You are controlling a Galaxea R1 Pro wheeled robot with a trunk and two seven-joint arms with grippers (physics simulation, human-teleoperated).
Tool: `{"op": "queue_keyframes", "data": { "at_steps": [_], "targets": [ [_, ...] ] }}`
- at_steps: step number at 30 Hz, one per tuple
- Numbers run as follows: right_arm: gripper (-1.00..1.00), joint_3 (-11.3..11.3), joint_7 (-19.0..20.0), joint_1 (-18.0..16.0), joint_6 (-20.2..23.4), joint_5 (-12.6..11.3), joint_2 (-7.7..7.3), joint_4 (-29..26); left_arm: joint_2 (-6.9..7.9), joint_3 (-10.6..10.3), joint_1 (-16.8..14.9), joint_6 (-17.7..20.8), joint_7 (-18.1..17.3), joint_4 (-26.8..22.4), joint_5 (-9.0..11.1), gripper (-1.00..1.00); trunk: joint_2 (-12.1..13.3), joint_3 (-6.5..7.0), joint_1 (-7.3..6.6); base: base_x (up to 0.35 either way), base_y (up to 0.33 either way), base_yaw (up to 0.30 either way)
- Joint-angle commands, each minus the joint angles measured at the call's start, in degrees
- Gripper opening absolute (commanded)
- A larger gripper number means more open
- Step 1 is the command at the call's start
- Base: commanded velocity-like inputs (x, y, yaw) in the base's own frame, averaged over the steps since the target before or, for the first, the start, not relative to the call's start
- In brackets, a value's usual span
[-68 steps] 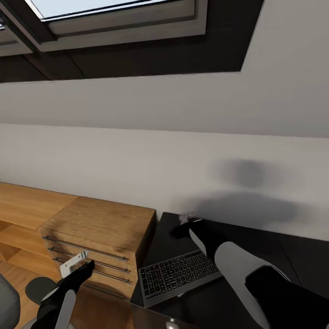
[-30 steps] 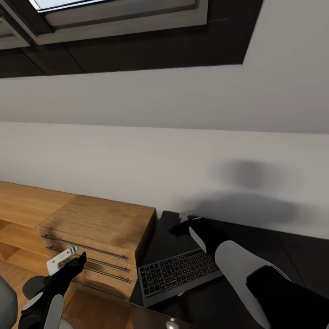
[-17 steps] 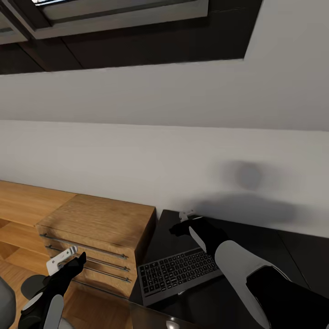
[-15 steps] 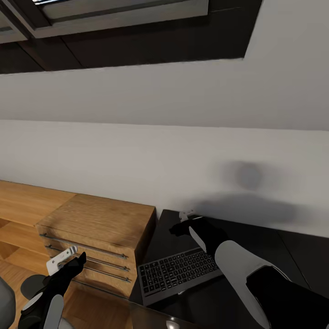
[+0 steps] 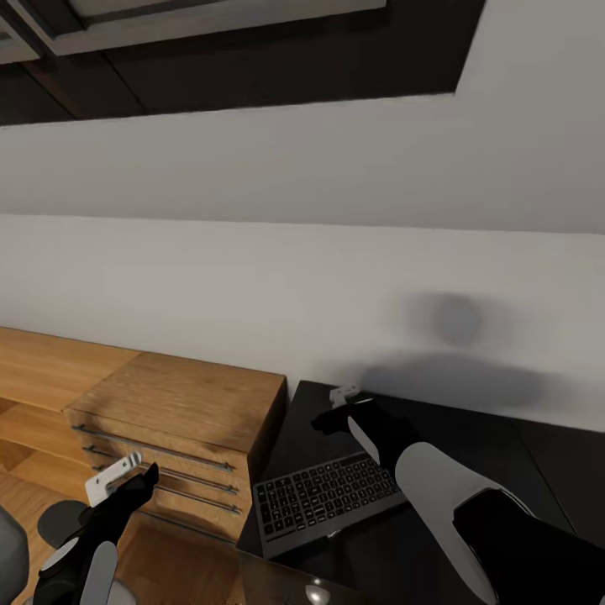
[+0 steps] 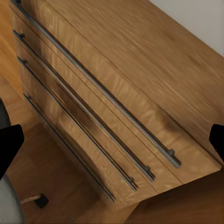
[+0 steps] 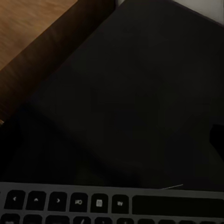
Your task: In the bedroom, organize the workspace by keeping the computer under the desk, ensuring the monitor is on the desk, placing the keyboard on the desk next to the monitor, placing the mouse on the desk next to the keyboard, moving the folder from the swivel chair onto the desk next to the mouse, stacking the notebook on top of the folder with the pen on top of the notebook, and positioning the swivel chair next to the desk.
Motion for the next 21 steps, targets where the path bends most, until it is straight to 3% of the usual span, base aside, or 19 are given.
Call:
{"op": "queue_keyframes", "data": {
  "at_steps": [1, 7, 21],
  "targets": [
    [1.00, 0.4, -0.1, -0.1, 0.3, -0.6, -0.05, -0.1, -0.03, 0.0, -0.1, 0.2, 0.3, -0.1, 0.6, 1.00, -0.1, -0.17, 0.01, 0.000, 0.000, 0.000],
    [1.00, 0.4, -0.1, 0.0, 0.3, -0.6, -0.06, 0.0, -0.03, 0.0, 0.0, 0.2, 0.3, -0.1, 0.6, 1.00, -0.1, -0.69, 0.01, 0.000, 0.000, 0.000],
    [1.00, 0.4, 0.0, 0.0, 0.2, -0.6, -0.06, 0.0, 0.05, 0.0, -0.1, 0.2, 0.3, -0.1, 0.6, 1.00, -5.7, -3.92, 3.08, 0.000, 0.000, 0.000]
  ]
}}
